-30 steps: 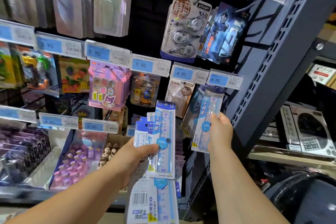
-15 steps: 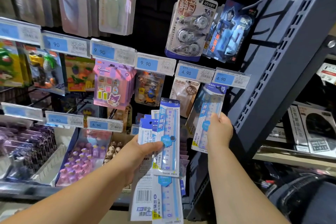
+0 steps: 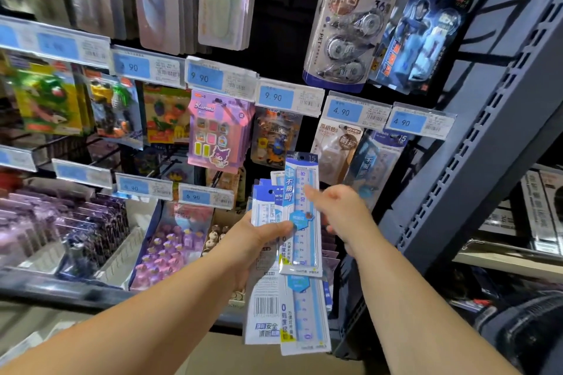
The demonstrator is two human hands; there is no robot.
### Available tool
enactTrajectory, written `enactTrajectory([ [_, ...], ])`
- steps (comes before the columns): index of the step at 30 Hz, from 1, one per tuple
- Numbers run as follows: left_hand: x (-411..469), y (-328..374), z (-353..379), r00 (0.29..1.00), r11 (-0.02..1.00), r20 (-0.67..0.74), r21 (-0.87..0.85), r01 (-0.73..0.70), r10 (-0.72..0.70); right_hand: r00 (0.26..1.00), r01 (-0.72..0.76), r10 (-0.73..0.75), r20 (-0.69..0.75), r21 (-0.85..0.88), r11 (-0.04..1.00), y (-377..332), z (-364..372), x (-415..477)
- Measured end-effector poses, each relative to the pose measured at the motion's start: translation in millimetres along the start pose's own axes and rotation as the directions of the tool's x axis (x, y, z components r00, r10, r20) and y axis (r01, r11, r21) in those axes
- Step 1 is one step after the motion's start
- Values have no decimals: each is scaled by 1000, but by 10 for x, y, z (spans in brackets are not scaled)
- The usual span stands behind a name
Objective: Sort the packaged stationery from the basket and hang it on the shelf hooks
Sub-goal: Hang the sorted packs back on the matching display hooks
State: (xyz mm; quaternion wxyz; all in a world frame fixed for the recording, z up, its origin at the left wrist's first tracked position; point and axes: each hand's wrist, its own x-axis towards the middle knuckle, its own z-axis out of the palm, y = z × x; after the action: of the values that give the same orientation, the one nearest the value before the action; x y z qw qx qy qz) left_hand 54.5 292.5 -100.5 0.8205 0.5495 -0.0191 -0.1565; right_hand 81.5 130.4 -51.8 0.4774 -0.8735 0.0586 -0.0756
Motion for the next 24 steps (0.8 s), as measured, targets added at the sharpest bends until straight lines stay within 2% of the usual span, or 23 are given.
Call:
enactTrajectory([
  [2,-15,9,-2,1000,1000,6,-25,-19,19,995,-23,19,93,40,999,-1,108,-59],
  [6,-52,9,-3,1000,993,20,-116,-16,18,990,-97,63,125,296,950,-61,191,-155],
  [9,-77,-6,-9,1000,980,12,-199,21,-19,986,-120,65,152,384,915,-93,230,-184],
  [15,-76,-53,-91,998,952,-45,-304,23,-38,979,-136,49,197,462,876,-88,235,-171],
  [21,-48,-88,-110,997,963,-68,-269,20,-40,978,-144,44,202,515,845,-91,256,-168],
  [24,-87,-102,-56,999,973,-42,-231,13,-23,986,-121,45,158,516,848,-95,287,-150],
])
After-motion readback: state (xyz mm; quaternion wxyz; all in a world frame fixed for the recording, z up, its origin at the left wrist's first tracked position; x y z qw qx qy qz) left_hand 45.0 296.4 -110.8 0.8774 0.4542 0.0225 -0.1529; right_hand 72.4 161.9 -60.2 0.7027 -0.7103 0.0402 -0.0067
